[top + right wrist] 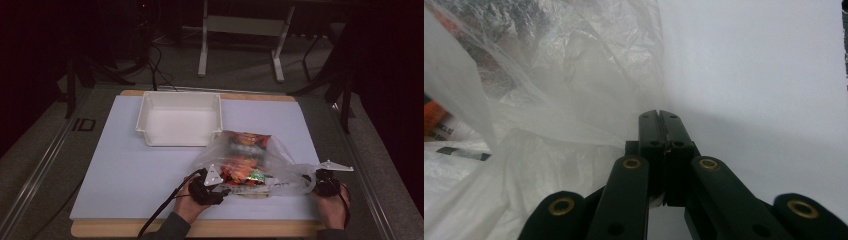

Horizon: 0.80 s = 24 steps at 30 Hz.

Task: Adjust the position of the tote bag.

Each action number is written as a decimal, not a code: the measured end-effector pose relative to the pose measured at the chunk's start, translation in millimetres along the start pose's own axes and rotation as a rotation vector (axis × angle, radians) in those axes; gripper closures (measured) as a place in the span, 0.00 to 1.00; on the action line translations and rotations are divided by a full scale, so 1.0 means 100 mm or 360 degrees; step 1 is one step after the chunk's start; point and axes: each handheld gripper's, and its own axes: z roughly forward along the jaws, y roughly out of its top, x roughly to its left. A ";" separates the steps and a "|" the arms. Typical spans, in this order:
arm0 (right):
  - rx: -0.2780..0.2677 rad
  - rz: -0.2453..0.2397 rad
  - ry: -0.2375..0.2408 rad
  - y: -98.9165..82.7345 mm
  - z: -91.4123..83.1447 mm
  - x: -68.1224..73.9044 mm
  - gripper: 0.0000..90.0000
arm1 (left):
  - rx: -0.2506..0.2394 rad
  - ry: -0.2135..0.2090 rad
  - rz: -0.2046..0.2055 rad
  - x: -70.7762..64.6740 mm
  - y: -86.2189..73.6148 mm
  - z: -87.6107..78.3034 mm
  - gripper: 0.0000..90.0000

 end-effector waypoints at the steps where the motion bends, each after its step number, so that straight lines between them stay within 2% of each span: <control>1: 0.0003 0.0005 -0.0004 0.00 0.00 0.00 0.99 | 0.0013 -0.0001 -0.0004 0.01 -0.02 0.00 0.58; 3: 0.0005 0.0006 -0.0006 -0.01 0.00 -0.01 0.99 | 0.0038 -0.0001 -0.0009 0.02 -0.07 0.02 0.58; 9: 0.0009 0.0013 -0.0009 -0.01 0.00 -0.03 0.99 | 0.0026 -0.0016 -0.0070 0.08 -0.15 -0.02 0.60; 11: 0.0010 0.0016 -0.0009 -0.02 0.00 -0.03 0.99 | 0.0032 0.0002 -0.0075 0.10 -0.17 -0.05 0.60; 17: 0.0002 0.0009 0.0007 -0.02 0.00 -0.02 0.99 | 0.0057 0.0058 -0.0153 0.21 -0.23 -0.16 0.57; 21: -0.0002 -0.0010 0.0015 -0.01 0.01 0.00 0.99 | 0.0035 0.0059 -0.0171 0.23 -0.22 -0.21 0.56; 24: -0.0007 -0.0009 0.0016 -0.01 0.00 0.00 0.99 | -0.0010 0.0026 -0.0164 0.21 -0.20 -0.28 0.52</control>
